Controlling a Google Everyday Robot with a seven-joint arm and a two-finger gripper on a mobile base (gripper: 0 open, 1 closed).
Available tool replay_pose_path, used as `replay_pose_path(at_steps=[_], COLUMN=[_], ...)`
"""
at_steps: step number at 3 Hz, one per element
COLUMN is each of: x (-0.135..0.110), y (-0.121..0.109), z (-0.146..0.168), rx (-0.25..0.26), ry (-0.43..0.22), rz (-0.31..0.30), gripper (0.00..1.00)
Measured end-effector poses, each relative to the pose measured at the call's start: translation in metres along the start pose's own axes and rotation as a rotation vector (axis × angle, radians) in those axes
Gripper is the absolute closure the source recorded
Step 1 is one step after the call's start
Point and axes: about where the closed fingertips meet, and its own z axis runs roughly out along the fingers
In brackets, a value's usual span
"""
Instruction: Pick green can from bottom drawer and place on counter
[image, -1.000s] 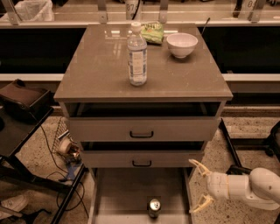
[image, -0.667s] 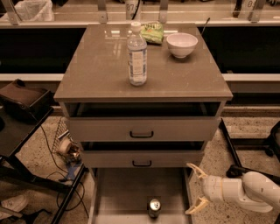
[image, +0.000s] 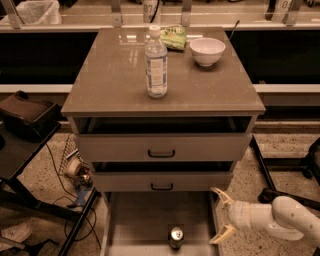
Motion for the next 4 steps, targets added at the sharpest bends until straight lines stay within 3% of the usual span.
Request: replay_pose_path(at_steps=[1,2,3,4], x=[0.040,0.066,0.113,0.115], y=[-0.008,-0.016,0.003,0.004], z=[0.035,0.055,0.060,0.062], rx=[-0.052,-0.092,-0.162,-0.164], ry=[-0.100,-0.145,-0.115,-0.116], rz=[0.023,0.015,-0.009,-0.005], gripper=[0.00,0.00,0.00,0.00])
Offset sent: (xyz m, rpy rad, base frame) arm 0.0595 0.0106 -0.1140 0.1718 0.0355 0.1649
